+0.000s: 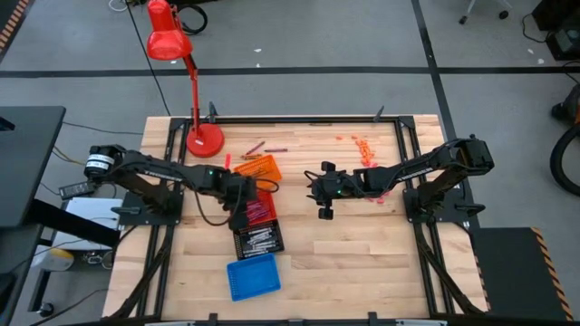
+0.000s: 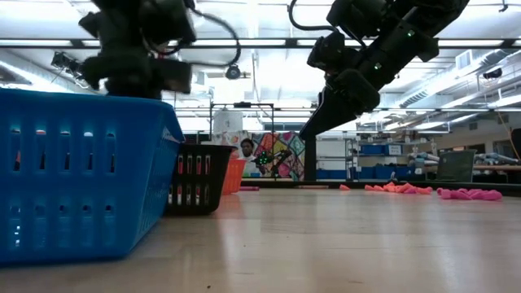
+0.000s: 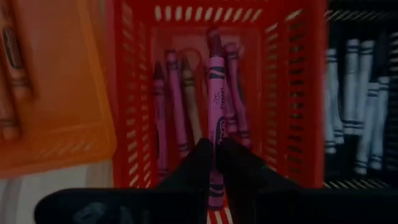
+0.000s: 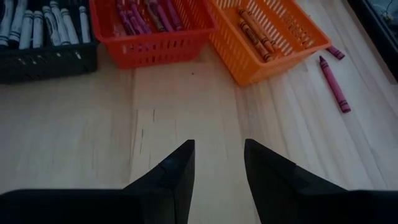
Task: Sort crayons
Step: Put the red crayon into the red basket
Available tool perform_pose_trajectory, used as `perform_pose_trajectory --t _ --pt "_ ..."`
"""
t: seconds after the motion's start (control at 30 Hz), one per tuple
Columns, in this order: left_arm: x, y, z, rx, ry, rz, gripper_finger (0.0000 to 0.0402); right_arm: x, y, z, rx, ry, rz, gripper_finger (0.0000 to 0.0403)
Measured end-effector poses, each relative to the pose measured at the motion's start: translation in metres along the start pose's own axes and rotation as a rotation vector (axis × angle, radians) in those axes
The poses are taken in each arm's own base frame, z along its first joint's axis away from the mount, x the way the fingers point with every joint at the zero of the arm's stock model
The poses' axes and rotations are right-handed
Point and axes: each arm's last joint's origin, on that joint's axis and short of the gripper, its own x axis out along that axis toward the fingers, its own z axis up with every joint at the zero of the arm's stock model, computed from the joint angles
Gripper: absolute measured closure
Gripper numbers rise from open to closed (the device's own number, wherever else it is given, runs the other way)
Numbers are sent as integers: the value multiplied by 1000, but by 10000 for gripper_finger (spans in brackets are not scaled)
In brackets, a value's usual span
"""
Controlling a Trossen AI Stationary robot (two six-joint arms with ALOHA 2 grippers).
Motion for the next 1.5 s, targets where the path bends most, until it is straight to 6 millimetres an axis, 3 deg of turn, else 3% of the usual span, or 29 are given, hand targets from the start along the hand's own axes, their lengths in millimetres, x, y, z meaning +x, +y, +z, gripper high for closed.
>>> perform_pose_trajectory --t 0.2,0.47,0.6,0.77,1.1,1.33,1.5 --pt "4 1 0 -25 -36 -9 332 0 0 1 1 -6 0 260" --pt "-7 -3 13 48 -58 -106 260 0 0 1 1 -6 0 260" --pt "-21 8 30 86 -139 41 252 0 0 1 -2 -12 0 260" --pt "-29 43 42 97 -194 194 251 0 0 1 -3 -13 0 260" --pt "-43 139 49 -110 -329 343 251 0 0 1 -23 -15 0 260" --pt "-14 183 48 -130 -277 371 251 0 0 2 -22 -20 8 260" --pt "12 201 44 -106 -217 359 251 0 0 2 -23 -18 11 260"
